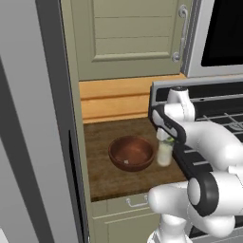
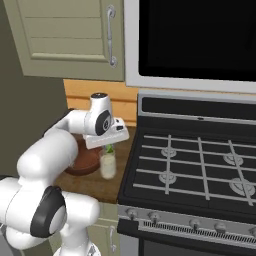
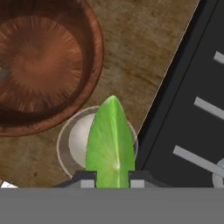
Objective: Grab a lemon wedge from the fridge and one ice cube from the ice bowl, and put them in the glass of lemonade.
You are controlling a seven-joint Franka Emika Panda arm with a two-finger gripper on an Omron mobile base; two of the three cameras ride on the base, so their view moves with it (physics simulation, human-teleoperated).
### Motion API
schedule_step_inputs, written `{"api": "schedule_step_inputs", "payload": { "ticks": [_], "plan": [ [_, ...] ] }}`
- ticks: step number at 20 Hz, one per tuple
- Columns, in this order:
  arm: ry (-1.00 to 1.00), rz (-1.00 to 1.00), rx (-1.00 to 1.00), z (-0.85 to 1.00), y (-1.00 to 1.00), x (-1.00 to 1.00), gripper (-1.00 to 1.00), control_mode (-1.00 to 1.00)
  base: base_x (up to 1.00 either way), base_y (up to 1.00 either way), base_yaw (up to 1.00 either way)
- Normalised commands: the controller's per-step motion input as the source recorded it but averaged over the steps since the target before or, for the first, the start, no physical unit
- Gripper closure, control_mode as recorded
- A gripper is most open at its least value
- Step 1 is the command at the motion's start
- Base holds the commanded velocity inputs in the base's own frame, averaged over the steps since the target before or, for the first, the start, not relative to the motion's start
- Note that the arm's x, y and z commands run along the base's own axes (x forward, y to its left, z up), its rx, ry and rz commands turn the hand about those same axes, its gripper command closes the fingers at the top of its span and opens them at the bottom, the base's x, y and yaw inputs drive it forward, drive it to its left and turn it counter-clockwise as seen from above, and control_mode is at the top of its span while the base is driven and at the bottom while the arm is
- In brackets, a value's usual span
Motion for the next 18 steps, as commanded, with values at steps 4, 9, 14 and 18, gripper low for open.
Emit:
{"api": "schedule_step_inputs", "payload": {
  "ticks": [4,9,14,18],
  "plan": [
    [0.01,0.0,0.0,0.0,0.01,0.0,1.0,-1.0,0.0,0.0,0.0],
    [0.0,0.0,0.0,-0.27,0.04,0.0,1.0,-1.0,0.0,0.0,0.0],
    [0.0,0.0,-0.02,-0.43,0.17,-0.04,-1.0,-1.0,0.0,0.0,0.0],
    [0.0,0.0,0.0,-0.07,0.16,-0.05,-1.0,-1.0,0.0,0.0,0.0]
  ]
}}
